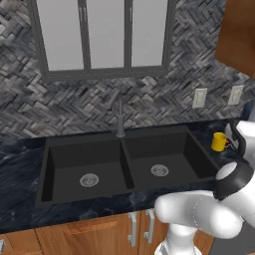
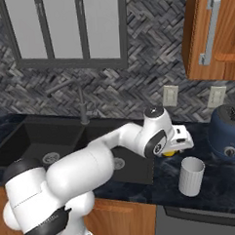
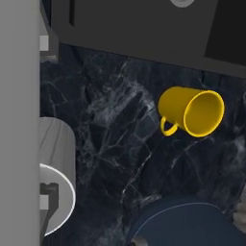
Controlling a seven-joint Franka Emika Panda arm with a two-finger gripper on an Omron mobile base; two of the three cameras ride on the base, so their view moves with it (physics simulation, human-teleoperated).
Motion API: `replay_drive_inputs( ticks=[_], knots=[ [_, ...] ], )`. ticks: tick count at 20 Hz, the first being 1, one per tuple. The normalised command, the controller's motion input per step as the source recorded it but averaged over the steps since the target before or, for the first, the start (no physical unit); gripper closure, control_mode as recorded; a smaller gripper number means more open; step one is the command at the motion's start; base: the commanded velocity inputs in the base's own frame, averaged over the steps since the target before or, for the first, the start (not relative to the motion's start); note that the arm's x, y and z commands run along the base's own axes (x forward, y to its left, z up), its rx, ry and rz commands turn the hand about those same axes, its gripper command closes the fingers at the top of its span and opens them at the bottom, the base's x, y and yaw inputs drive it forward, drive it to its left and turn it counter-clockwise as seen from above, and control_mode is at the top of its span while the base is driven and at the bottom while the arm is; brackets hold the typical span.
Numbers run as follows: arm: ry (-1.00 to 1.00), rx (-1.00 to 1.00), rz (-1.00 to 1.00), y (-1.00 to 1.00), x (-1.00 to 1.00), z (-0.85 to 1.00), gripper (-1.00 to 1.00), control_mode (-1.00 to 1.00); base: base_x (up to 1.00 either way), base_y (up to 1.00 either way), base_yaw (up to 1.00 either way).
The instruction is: Place the mug in the left basin and the glass cup in the right basin of the sink.
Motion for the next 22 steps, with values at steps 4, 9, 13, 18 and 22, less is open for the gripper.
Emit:
replay_drive_inputs(
  ticks=[4, 9, 13, 18, 22],
  knots=[
    [0.0, 0.0, 0.0, -0.31, 0.0, -0.22, -1.0, -1.0, 0.0, 0.0, 0.0],
    [0.0, 0.0, 0.0, -0.29, 0.0, -0.25, -1.0, -1.0, 0.0, 0.0, 0.0],
    [0.0, 0.0, 0.0, -0.27, 0.0, -0.24, -1.0, -1.0, 0.0, 0.0, 0.0],
    [0.0, 0.0, 0.0, -0.27, 0.0, -0.2, -1.0, -1.0, 0.0, 0.0, 0.0],
    [0.0, 0.0, 0.0, -0.22, 0.04, -0.07, -1.0, -1.0, 0.0, 0.0, 0.0]
  ],
)
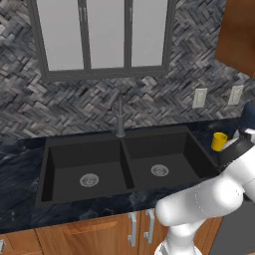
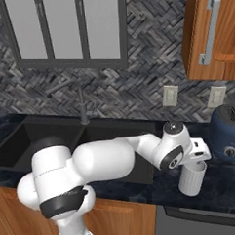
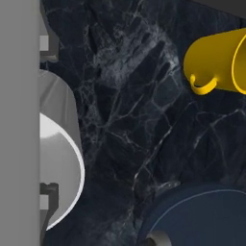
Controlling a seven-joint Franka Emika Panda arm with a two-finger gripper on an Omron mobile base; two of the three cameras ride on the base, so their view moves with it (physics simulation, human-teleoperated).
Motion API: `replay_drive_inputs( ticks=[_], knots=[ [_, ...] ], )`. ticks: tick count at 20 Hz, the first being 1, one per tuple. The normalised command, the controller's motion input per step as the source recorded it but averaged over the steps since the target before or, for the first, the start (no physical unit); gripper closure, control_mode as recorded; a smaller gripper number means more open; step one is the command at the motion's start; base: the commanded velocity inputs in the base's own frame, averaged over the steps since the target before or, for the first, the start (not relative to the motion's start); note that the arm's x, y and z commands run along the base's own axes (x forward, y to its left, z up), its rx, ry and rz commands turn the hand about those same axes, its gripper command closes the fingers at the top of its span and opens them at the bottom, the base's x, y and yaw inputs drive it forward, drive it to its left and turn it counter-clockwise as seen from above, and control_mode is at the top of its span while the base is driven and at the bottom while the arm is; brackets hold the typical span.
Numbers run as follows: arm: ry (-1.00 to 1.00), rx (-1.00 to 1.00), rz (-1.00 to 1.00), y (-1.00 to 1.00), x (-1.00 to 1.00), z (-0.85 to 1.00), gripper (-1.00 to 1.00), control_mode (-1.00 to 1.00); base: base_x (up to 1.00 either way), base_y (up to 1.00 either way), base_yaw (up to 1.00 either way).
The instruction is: Place the mug in the left basin and the glass cup in the right basin of the sink.
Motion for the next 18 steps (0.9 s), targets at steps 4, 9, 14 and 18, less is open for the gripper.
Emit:
replay_drive_inputs(
  ticks=[4, 9, 14, 18],
  knots=[
    [0.0, 0.0, 0.0, -0.17, 0.04, -0.11, -1.0, -1.0, 0.0, 0.0, 0.0],
    [0.0, 0.0, 0.0, -0.01, 0.07, -0.2, -1.0, -1.0, 0.0, 0.0, 0.0],
    [0.0, 0.0, 0.0, 0.13, 0.0, -0.27, 1.0, -1.0, 0.0, 0.0, 0.0],
    [0.0, 0.01, -0.03, 0.25, -0.05, -0.28, 1.0, -1.0, 0.0, 0.0, 0.0]
  ],
)
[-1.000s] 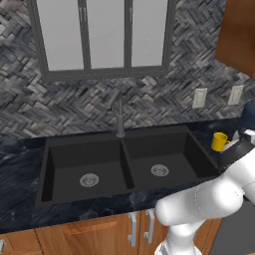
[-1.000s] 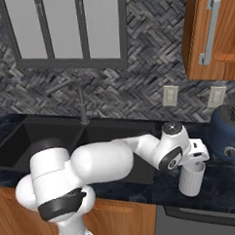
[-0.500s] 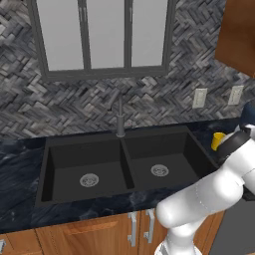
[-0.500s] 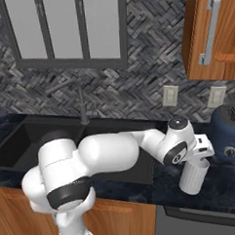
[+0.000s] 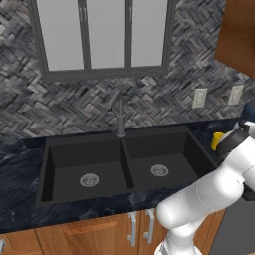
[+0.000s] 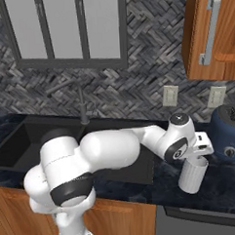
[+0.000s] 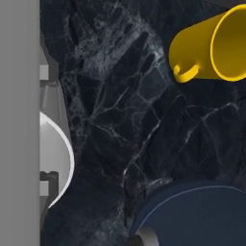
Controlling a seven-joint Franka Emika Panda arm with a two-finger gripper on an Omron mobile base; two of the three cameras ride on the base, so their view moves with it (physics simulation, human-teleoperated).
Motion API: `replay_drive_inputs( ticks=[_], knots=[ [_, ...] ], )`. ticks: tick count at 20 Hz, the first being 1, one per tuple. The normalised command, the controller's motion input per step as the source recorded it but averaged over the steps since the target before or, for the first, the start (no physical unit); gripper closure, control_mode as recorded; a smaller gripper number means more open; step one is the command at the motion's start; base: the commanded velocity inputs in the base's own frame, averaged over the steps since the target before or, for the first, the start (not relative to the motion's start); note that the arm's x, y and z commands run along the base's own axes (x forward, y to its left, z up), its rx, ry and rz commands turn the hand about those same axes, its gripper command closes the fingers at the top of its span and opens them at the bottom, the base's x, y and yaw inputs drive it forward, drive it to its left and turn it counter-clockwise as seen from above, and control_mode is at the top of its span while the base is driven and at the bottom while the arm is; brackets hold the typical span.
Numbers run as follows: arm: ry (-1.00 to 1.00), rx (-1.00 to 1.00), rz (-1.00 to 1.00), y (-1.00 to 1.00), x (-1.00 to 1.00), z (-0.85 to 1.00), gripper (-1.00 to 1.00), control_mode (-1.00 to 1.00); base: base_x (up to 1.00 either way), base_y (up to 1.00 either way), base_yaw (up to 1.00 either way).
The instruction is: Place the mug in the left basin and the glass cup in the right basin of the sink.
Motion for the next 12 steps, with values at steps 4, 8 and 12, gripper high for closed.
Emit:
replay_drive_inputs(
  ticks=[4, 8, 12],
  knots=[
    [0.0, 0.02, -0.03, 0.21, -0.15, -0.25, 1.0, -1.0, 0.0, 0.0, 0.0],
    [0.0, 0.04, -0.02, 0.21, -0.19, -0.24, 1.0, -1.0, 0.0, 0.0, 0.0],
    [0.0, 0.02, -0.01, 0.32, -0.15, -0.06, 1.0, -1.0, 0.0, 0.0, 0.0]
  ],
)
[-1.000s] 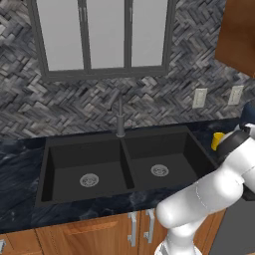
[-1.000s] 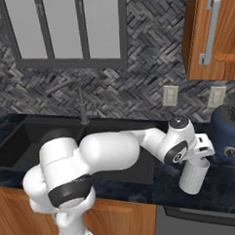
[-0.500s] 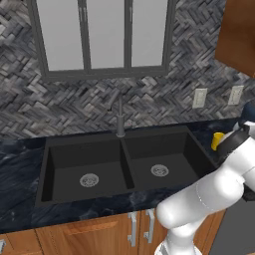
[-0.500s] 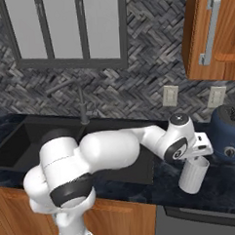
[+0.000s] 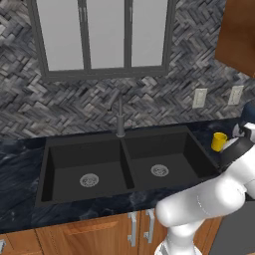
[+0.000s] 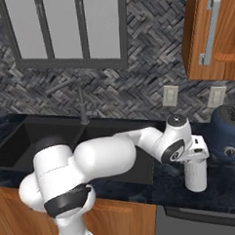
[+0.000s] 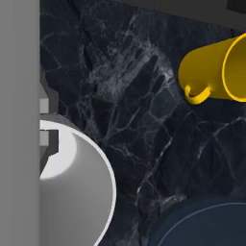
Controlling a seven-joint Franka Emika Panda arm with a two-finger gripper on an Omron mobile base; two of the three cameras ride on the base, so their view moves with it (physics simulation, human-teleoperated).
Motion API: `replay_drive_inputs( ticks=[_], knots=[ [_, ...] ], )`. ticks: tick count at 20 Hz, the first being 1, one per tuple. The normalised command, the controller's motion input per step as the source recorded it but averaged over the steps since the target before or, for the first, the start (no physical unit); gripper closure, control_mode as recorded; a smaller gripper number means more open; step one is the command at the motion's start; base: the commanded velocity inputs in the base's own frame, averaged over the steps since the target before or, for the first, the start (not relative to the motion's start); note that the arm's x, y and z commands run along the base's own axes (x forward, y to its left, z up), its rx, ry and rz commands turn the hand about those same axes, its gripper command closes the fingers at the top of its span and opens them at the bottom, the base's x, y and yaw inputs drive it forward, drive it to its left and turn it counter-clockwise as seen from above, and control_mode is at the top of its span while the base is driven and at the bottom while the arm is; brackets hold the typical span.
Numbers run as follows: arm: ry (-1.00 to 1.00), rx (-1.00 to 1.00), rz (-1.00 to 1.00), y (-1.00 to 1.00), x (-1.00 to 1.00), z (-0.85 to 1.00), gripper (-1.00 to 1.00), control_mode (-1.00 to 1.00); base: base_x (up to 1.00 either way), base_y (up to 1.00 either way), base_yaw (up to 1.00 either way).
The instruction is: Place the mug in the left basin and the glass cup in the right basin of the sink.
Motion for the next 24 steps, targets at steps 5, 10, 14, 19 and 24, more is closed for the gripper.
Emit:
replay_drive_inputs(
  ticks=[5, 10, 14, 19, 24],
  knots=[
    [0.0, 0.0, 0.0, 0.5, -0.16, 0.01, 1.0, -1.0, 0.0, 0.0, 0.0],
    [0.0, 0.06, 0.0, 0.45, -0.01, 0.01, 1.0, -1.0, 0.0, 0.0, 0.0],
    [0.0, 0.09, 0.0, 0.38, 0.0, 0.0, 1.0, -1.0, 0.0, 0.0, 0.0],
    [-0.01, 0.13, 0.0, 0.4, 0.0, 0.07, 1.0, -1.0, 0.0, 0.0, 0.0],
    [-0.02, 0.14, 0.0, 0.46, 0.0, 0.17, 1.0, -1.0, 0.0, 0.0, 0.0]
  ],
)
